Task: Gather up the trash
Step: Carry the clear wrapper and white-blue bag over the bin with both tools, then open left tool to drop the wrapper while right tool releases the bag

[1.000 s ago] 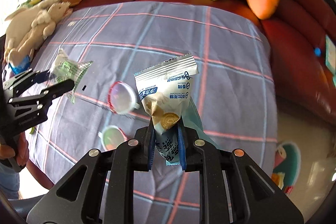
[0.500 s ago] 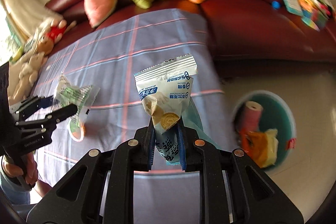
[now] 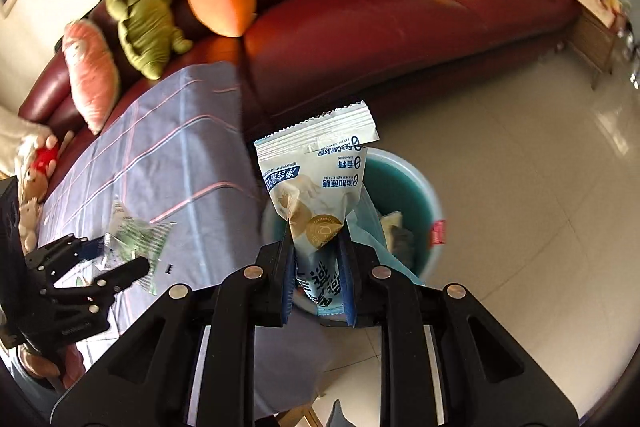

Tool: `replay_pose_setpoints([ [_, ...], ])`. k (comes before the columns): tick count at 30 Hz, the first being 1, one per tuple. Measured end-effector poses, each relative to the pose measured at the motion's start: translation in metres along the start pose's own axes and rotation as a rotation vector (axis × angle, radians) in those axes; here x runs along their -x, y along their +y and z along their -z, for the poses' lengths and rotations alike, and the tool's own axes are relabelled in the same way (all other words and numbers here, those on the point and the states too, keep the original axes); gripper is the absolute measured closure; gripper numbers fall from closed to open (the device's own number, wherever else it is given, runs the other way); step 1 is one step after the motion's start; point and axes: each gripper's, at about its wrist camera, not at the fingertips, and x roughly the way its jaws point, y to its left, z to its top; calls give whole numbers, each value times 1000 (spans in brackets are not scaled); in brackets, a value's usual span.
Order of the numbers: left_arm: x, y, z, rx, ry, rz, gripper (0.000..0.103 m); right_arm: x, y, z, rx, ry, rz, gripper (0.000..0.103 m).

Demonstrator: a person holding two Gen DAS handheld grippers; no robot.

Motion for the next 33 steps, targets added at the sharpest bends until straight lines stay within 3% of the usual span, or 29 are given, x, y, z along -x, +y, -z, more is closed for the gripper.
replay_pose_setpoints([
  [9,-47,-38,-21,-44,55,38,44,-14,-30,-8,-51,28,-12,84],
  [21,-85,-53,-31,-62,117,61,41,-33,-51,-14,-97,64,-9,83],
  [26,-98,-60,-36,-62,138,71,32,-36,-58,-17,-107,71,0,83],
  [28,-105,-63,-38,-64,155,59,13,-37,-60,-18,-113,72,4,83],
  [33,-110,-64,-36,-66,164,38,12,-41,-62,-21,-118,80,8,83],
])
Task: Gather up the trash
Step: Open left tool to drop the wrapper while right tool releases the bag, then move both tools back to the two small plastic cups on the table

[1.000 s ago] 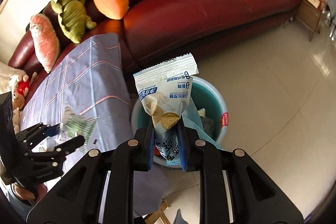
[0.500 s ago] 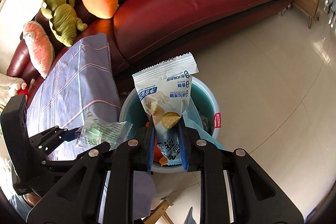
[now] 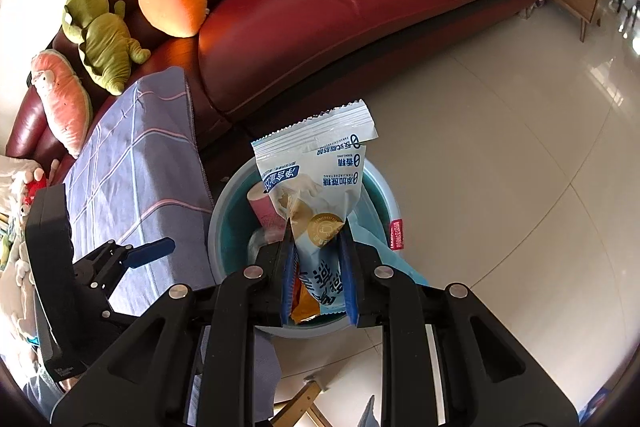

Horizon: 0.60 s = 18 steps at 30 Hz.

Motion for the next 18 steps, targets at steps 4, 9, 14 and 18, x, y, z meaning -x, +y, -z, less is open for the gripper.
replay_pose_setpoints([
  [4,4,9,6,32,4,8,12,-7,5,-2,8,14,-3,83],
  [9,15,19,13,66,-6,8,12,-14,14,-6,32,25,-14,83],
  [14,26,27,22,90,-18,7,12,-29,27,-8,59,50,-29,61],
  [18,33,36,28,108,-25,-4,12,-33,34,-7,60,51,-35,41],
])
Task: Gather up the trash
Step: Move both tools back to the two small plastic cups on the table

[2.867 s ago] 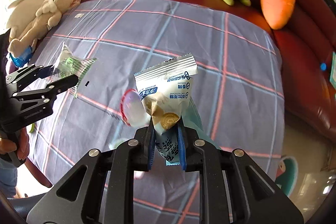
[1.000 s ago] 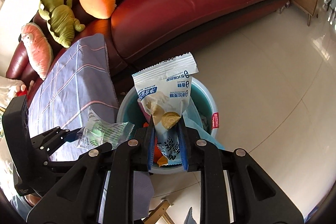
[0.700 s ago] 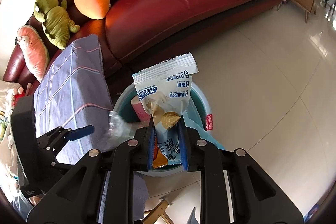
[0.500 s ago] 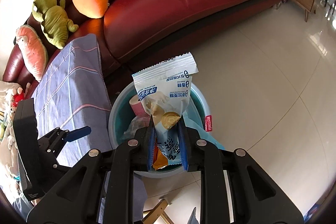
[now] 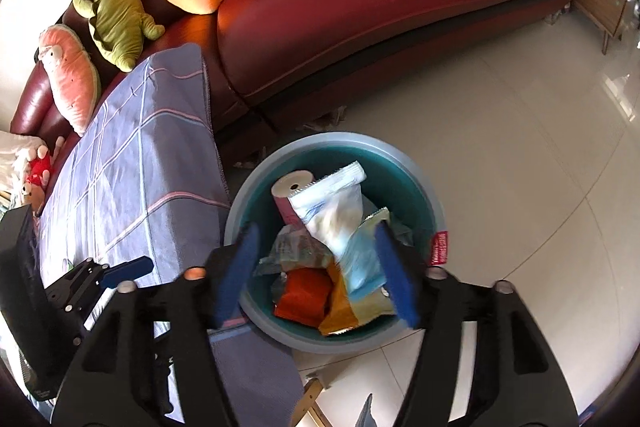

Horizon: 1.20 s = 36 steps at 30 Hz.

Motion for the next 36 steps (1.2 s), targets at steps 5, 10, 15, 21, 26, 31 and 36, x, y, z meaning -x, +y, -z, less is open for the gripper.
replay_pose_setpoints([
  [5,8,11,6,28,-8,6,12,5,4,4,-5,0,8,32],
  [10,19,17,16,30,-22,9,12,13,14,12,6,6,22,27],
  [15,35,26,31,39,-43,5,12,21,31,21,13,7,28,23],
  [21,56,52,59,80,-60,-13,11,26,66,38,40,11,5,19],
  [26,81,82,92,131,-86,-40,11,26,103,53,87,22,-14,19],
  [31,106,120,128,204,-121,-62,9,26,146,71,161,35,-27,19],
  [36,130,154,163,260,-158,-98,7,27,195,90,243,41,-46,19],
])
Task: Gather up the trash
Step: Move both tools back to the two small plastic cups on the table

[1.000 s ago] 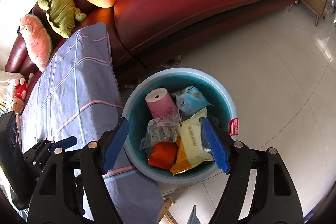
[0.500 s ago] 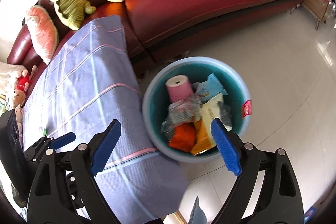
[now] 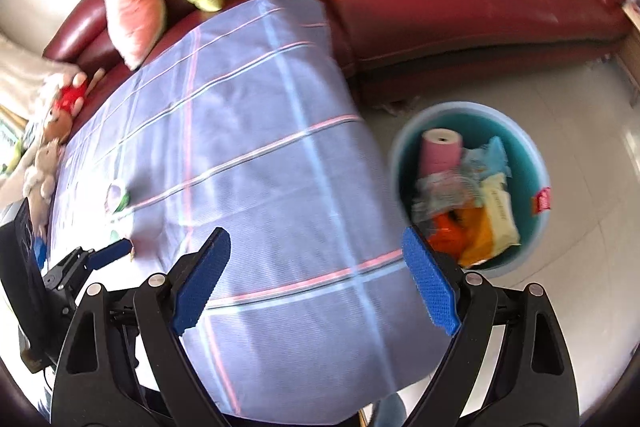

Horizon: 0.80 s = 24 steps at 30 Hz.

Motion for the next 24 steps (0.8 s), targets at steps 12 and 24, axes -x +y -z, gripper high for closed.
replay_pose_setpoints([
  [12,42,112,55,129,-42,-76,6,-27,105,20,147,75,-35,19],
  [24,59,203,90,273,-69,-139,4,-79,210,44,338,190,-49,19],
])
